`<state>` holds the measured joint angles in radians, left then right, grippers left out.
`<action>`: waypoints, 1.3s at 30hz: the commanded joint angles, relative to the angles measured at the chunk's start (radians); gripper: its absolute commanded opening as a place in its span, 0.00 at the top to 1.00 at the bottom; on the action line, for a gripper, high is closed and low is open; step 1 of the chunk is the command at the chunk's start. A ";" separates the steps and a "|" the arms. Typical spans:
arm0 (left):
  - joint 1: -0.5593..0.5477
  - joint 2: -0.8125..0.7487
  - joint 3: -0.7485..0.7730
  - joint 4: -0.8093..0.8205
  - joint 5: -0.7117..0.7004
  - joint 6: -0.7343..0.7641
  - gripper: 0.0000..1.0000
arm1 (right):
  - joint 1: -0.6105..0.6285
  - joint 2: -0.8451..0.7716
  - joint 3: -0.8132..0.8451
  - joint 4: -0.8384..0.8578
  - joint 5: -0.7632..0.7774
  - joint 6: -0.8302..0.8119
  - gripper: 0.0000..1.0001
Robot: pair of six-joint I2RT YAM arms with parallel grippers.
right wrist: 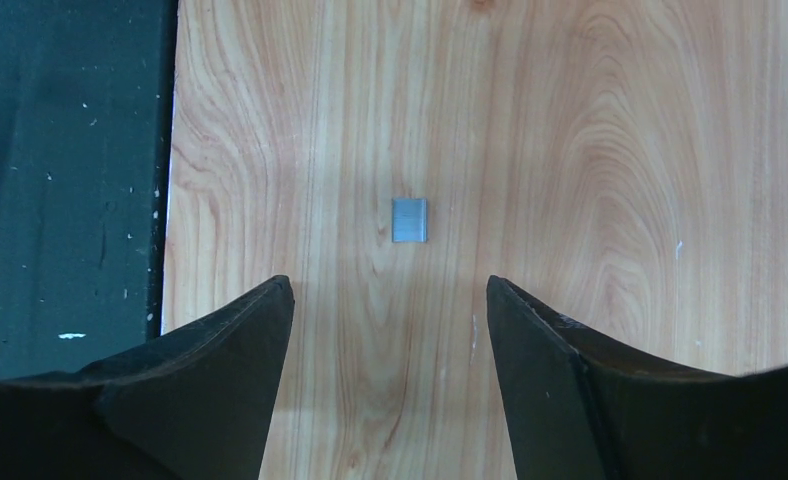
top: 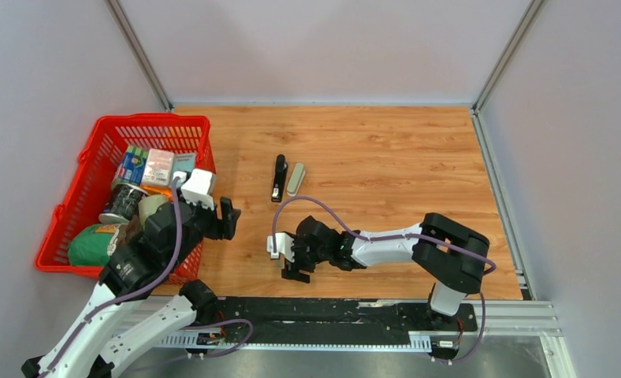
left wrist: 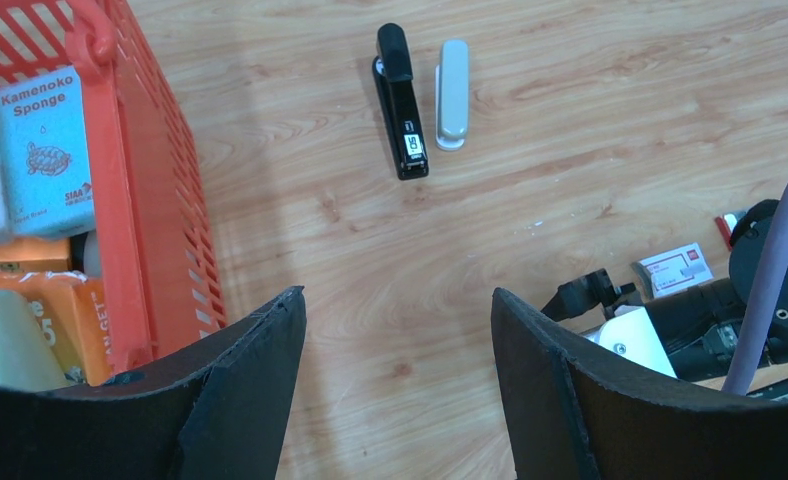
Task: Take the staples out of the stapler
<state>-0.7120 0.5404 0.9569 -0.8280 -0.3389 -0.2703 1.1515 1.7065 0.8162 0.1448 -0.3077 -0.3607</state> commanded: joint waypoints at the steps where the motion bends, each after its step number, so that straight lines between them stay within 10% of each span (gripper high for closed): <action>1: 0.000 -0.023 -0.020 0.021 0.000 0.026 0.25 | 0.004 0.041 0.027 0.098 -0.059 -0.101 0.26; 22: 0.002 -0.010 -0.041 0.030 0.009 0.043 0.25 | -0.015 0.147 0.080 0.157 -0.079 -0.032 0.58; 39: 0.002 -0.010 -0.043 0.029 0.005 0.040 0.25 | -0.024 0.157 0.047 0.176 -0.094 0.000 0.61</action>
<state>-0.7120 0.5251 0.9161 -0.8257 -0.3347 -0.2436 1.1316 1.8462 0.8719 0.2916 -0.3862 -0.3740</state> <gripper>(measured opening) 0.753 0.409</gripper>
